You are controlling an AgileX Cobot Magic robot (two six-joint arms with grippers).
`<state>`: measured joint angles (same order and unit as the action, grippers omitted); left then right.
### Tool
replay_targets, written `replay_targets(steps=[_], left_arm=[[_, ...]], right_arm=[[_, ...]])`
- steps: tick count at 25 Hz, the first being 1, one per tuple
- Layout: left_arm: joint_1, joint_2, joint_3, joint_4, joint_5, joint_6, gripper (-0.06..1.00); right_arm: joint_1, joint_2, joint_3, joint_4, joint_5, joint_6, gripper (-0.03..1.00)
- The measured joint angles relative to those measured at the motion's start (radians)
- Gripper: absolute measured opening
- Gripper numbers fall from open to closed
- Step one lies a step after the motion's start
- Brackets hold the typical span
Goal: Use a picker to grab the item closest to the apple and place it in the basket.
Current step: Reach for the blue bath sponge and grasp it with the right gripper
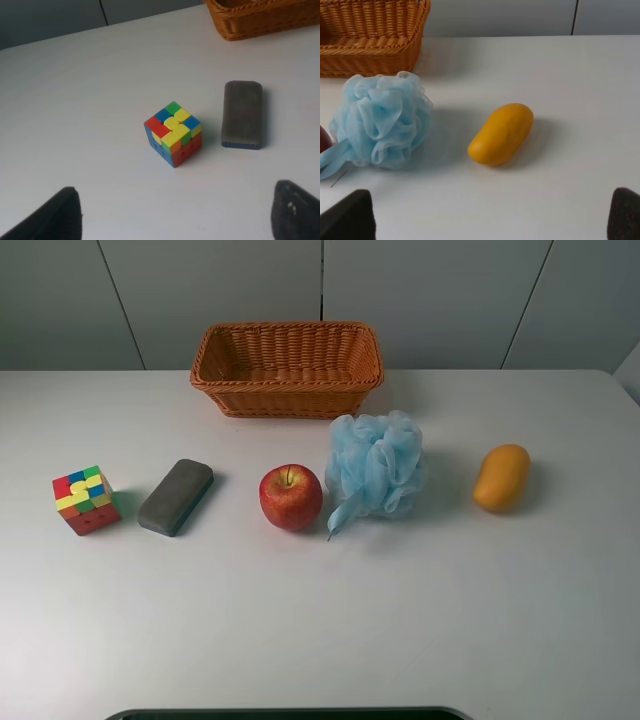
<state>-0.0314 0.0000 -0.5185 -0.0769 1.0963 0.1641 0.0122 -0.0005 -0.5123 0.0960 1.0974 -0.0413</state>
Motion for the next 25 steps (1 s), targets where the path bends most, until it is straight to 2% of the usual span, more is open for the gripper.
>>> replay_targets(steps=[20, 25], left_arm=[[0.0, 0.0, 0.0, 0.0, 0.0, 0.0, 0.73], [0.0, 0.0, 0.0, 0.0, 0.0, 0.0, 0.73]], right_arm=[[0.0, 0.0, 0.0, 0.015, 0.0, 0.005, 0.7], [0.0, 0.077, -0.103, 0.021, 0.013, 0.005, 0.7]])
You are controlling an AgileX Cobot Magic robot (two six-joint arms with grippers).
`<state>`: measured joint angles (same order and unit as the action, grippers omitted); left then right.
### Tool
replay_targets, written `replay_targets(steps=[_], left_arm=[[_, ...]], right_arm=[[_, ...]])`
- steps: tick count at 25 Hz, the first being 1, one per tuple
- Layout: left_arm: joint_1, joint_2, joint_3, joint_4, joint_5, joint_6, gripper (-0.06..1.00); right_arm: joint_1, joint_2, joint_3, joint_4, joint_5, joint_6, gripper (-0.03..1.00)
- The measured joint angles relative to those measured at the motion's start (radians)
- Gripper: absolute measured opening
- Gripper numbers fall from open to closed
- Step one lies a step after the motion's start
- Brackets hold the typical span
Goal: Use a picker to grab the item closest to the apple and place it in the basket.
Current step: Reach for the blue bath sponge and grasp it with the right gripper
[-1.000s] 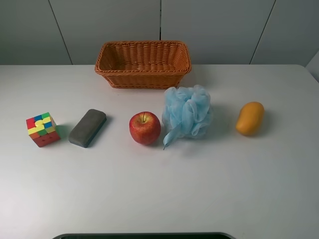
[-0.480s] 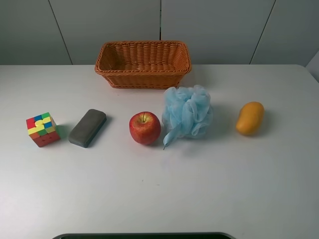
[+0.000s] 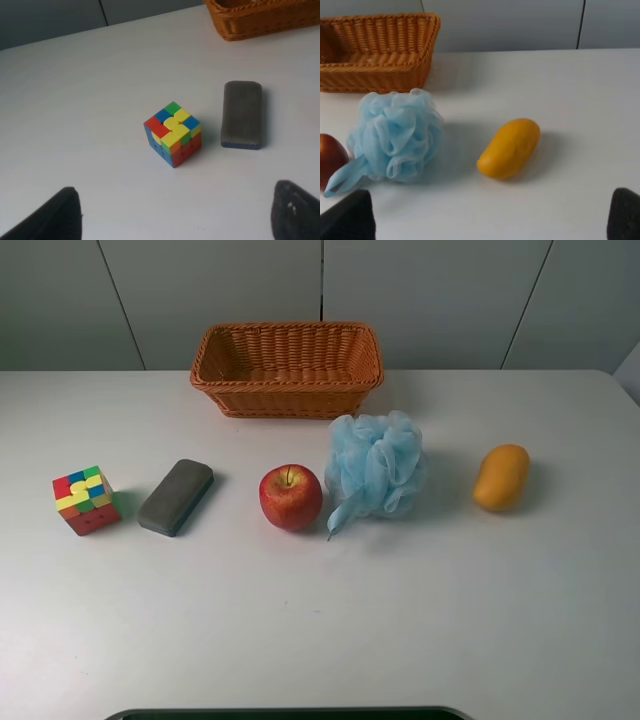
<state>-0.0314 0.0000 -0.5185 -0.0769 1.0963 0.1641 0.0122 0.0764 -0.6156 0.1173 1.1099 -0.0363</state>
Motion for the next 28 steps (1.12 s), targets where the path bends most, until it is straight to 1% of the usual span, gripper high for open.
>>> replay_targets(steps=[3, 8, 11, 16, 19, 22, 25, 28], left_arm=[[0.0, 0.0, 0.0, 0.0, 0.0, 0.0, 0.73], [0.0, 0.0, 0.0, 0.0, 0.0, 0.0, 0.73], [0.0, 0.0, 0.0, 0.0, 0.0, 0.0, 0.73], [0.0, 0.0, 0.0, 0.0, 0.0, 0.0, 0.73], [0.0, 0.0, 0.0, 0.0, 0.0, 0.0, 0.73], [0.0, 0.0, 0.0, 0.0, 0.0, 0.0, 0.73], [0.0, 0.0, 0.0, 0.0, 0.0, 0.0, 0.73], [0.0, 0.0, 0.0, 0.0, 0.0, 0.0, 0.73]], right_arm=[[0.0, 0.148, -0.096, 0.002, 0.002, -0.042, 0.7], [0.007, 0.455, -0.279, 0.035, 0.0, -0.185, 0.7], [0.062, 0.631, -0.374, 0.05, -0.002, -0.219, 0.7], [0.212, 0.911, -0.506, 0.028, -0.004, -0.25, 0.7], [0.292, 1.066, -0.549, 0.003, -0.021, -0.253, 0.7], [0.347, 1.201, -0.566, -0.002, -0.053, -0.268, 0.7], [0.37, 1.316, -0.566, 0.01, -0.085, -0.309, 0.7], [0.374, 1.422, -0.567, 0.061, -0.112, -0.371, 0.7]])
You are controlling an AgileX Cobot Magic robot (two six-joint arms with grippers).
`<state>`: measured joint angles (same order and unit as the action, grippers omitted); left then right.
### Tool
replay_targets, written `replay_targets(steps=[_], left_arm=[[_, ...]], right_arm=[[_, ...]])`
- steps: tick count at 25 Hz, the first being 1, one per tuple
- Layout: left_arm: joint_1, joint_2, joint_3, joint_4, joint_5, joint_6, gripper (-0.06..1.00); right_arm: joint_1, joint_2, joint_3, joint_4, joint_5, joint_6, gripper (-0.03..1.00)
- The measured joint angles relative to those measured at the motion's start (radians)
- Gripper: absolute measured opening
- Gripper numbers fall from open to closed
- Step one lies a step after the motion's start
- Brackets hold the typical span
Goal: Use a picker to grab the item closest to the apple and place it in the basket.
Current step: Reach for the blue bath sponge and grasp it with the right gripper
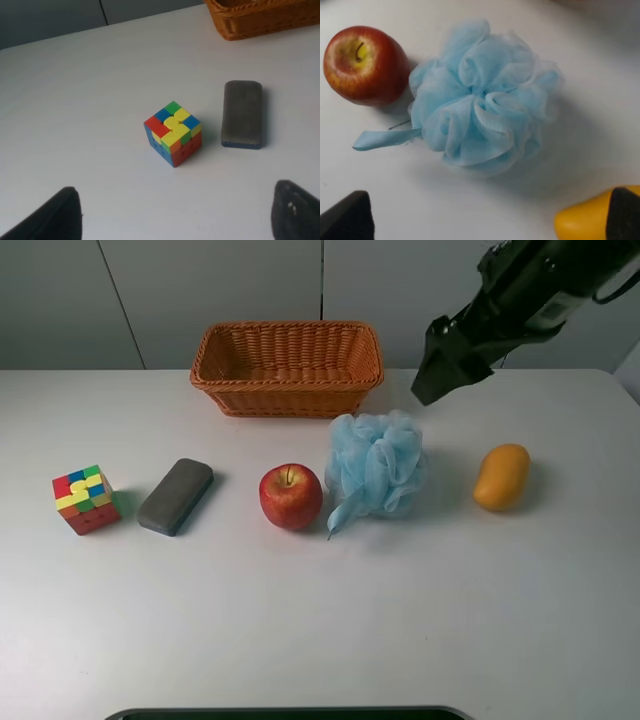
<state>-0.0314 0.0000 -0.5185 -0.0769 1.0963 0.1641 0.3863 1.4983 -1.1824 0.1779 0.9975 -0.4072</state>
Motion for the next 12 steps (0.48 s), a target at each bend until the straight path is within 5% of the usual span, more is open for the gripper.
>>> replay_targets(steps=[12], left_arm=[[0.0, 0.0, 0.0, 0.0, 0.0, 0.0, 0.73]], right_arm=[[0.019, 0.326, -0.066, 0.043, -0.105, -0.081, 0.7]])
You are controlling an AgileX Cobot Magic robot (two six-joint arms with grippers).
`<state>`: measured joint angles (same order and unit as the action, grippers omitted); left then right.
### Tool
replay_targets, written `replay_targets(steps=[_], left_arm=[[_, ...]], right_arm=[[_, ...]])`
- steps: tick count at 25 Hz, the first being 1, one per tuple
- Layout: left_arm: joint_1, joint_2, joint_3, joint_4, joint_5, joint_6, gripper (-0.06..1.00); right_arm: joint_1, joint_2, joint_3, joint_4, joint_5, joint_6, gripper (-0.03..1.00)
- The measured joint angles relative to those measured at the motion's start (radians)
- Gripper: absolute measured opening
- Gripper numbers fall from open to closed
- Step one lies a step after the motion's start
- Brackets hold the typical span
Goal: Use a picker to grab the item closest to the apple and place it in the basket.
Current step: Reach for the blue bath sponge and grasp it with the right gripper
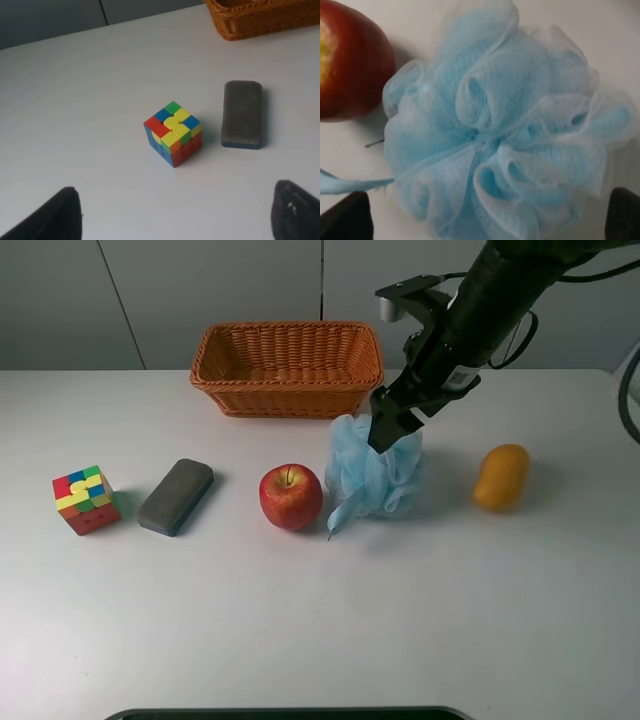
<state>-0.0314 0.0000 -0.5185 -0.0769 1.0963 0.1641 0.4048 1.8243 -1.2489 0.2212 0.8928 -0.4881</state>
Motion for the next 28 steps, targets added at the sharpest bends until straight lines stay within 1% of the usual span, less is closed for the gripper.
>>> replay_targets(steps=[4, 8, 17, 19, 21, 22, 28], left_arm=[[0.0, 0.0, 0.0, 0.0, 0.0, 0.0, 0.73], [0.0, 0.0, 0.0, 0.0, 0.0, 0.0, 0.73], [0.0, 0.0, 0.0, 0.0, 0.0, 0.0, 0.73], [0.0, 0.0, 0.0, 0.0, 0.0, 0.0, 0.73], [0.0, 0.0, 0.0, 0.0, 0.0, 0.0, 0.73], [0.0, 0.0, 0.0, 0.0, 0.0, 0.0, 0.73], [0.0, 0.0, 0.0, 0.0, 0.0, 0.0, 0.73]], right_arm=[[0.002, 0.108, -0.046, 0.006, -0.007, -0.002, 0.7], [0.006, 0.193, -0.055, 0.022, -0.034, -0.015, 0.7], [0.011, 0.275, -0.061, 0.028, -0.058, -0.021, 0.69], [0.011, 0.275, -0.061, 0.028, -0.067, -0.021, 0.61], [0.011, 0.276, -0.061, 0.029, -0.067, -0.021, 0.41], [0.011, 0.276, -0.061, 0.029, -0.067, -0.022, 0.36], [0.011, 0.276, -0.061, 0.029, -0.067, -0.022, 0.36]])
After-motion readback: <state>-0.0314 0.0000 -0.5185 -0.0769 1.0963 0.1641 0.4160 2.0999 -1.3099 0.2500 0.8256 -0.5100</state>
